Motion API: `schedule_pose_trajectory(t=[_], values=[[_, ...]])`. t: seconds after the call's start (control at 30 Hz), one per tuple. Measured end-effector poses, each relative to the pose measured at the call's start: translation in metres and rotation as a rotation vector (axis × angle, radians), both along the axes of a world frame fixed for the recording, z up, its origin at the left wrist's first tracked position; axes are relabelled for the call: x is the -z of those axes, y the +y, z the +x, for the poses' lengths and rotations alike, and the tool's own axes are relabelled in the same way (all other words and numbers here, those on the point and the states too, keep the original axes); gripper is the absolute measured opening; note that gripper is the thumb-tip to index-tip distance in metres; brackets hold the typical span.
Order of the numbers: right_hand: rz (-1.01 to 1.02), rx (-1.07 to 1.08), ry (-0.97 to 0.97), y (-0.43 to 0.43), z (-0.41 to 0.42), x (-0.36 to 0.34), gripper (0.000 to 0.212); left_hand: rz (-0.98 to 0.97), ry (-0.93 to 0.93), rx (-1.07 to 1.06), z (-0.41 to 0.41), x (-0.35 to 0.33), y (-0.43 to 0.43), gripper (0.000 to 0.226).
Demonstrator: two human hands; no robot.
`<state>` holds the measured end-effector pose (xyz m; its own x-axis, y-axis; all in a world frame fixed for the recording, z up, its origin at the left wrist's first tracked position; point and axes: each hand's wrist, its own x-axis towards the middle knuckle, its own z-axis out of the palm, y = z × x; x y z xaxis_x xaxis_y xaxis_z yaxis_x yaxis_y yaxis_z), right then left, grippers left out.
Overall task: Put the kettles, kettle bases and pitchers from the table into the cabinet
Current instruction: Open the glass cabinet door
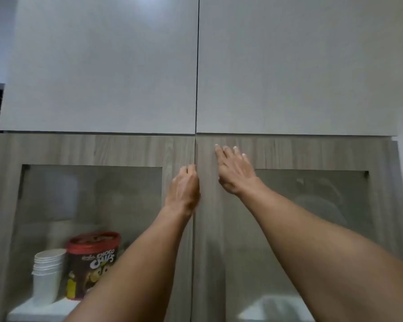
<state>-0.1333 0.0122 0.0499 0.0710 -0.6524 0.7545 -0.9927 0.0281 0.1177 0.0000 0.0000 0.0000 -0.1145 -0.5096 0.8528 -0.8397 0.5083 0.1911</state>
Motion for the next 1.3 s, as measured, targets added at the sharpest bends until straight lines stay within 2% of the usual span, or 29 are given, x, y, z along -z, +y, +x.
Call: schedule_pose_trajectory(t=[0.1,0.23,0.3,0.43,0.5,0.6,0.67,0.73,0.8,0.97,1.07,1.17,1.3], values=[[-0.076,0.008,0.098,-0.023,-0.003,-0.014,0.048,0.031,0.073,0.033,-0.008,-0.005,-0.019,0.024],[-0.126,-0.008,0.170,-0.047,-0.003,-0.030,0.053,0.052,0.156,0.069,-0.023,0.003,-0.040,0.024],[-0.136,-0.027,0.164,-0.052,-0.002,-0.039,0.055,0.020,0.207,0.061,-0.029,0.007,-0.046,0.030],[-0.126,-0.057,0.143,-0.053,0.001,-0.051,0.040,-0.009,0.273,0.055,-0.035,0.011,-0.048,0.043],[-0.121,-0.078,0.090,-0.046,0.005,-0.054,0.039,0.004,0.273,0.040,-0.037,0.015,-0.047,0.058],[-0.119,-0.091,0.036,-0.036,0.011,-0.055,0.041,0.070,0.318,-0.029,-0.036,0.024,-0.040,0.081],[-0.146,-0.114,0.007,-0.028,0.015,-0.053,0.042,0.190,0.407,0.013,-0.031,0.030,-0.033,0.076],[-0.193,-0.118,-0.016,-0.015,0.018,-0.049,0.051,0.306,0.461,0.125,-0.025,0.036,-0.021,0.059],[-0.230,-0.086,-0.032,0.005,0.024,-0.044,0.067,0.332,0.485,0.220,-0.020,0.043,-0.003,0.050],[-0.269,-0.090,-0.112,0.073,0.033,-0.028,0.089,0.330,0.542,0.335,-0.016,0.066,0.065,0.053],[-0.156,-0.115,-0.203,0.117,0.035,-0.010,0.106,0.324,0.546,0.357,-0.016,0.087,0.110,0.055],[-0.068,-0.095,-0.322,0.160,0.033,0.016,0.111,0.334,0.543,0.374,-0.018,0.109,0.157,0.049],[-0.086,-0.018,-0.442,0.215,0.028,0.049,0.106,0.404,0.512,0.396,-0.026,0.151,0.223,0.036]])
